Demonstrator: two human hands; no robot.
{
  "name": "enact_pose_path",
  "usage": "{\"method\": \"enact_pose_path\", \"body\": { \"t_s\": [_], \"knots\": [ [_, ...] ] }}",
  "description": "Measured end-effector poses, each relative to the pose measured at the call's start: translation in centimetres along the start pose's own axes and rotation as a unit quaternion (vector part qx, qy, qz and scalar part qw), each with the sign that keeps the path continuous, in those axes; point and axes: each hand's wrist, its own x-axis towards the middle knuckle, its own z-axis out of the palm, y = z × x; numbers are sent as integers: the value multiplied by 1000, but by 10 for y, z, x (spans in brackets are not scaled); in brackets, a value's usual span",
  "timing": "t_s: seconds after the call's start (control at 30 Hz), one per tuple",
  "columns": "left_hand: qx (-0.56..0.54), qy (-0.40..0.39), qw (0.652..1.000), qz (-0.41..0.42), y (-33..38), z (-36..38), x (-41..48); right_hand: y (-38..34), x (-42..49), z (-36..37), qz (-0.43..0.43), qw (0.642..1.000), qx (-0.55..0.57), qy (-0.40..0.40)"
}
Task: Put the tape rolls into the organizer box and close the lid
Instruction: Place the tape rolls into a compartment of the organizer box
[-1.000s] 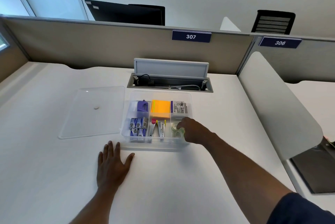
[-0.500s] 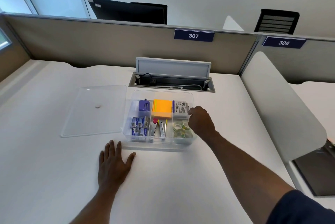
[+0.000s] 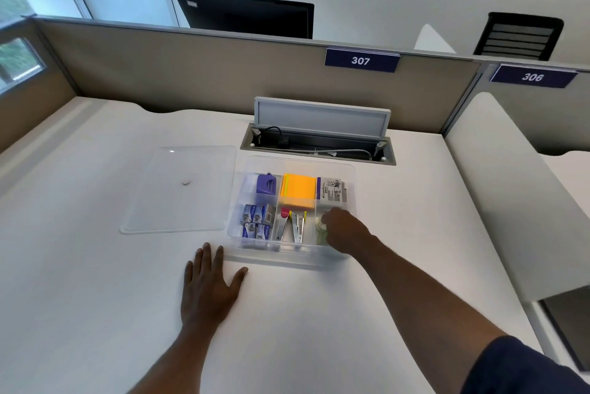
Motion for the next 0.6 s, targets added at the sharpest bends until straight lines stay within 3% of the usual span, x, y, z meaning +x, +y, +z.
{"method": "enact_pose_path", "body": {
  "t_s": [0.2, 0.6],
  "knots": [
    [-1, 2, 1000, -2, -1, 2, 0, 2, 3, 6, 1, 996, -91, -2],
    [6, 4, 1000, -3, -2, 5, 1, 2, 14, 9, 18, 995, -98, -15]
  ]
}}
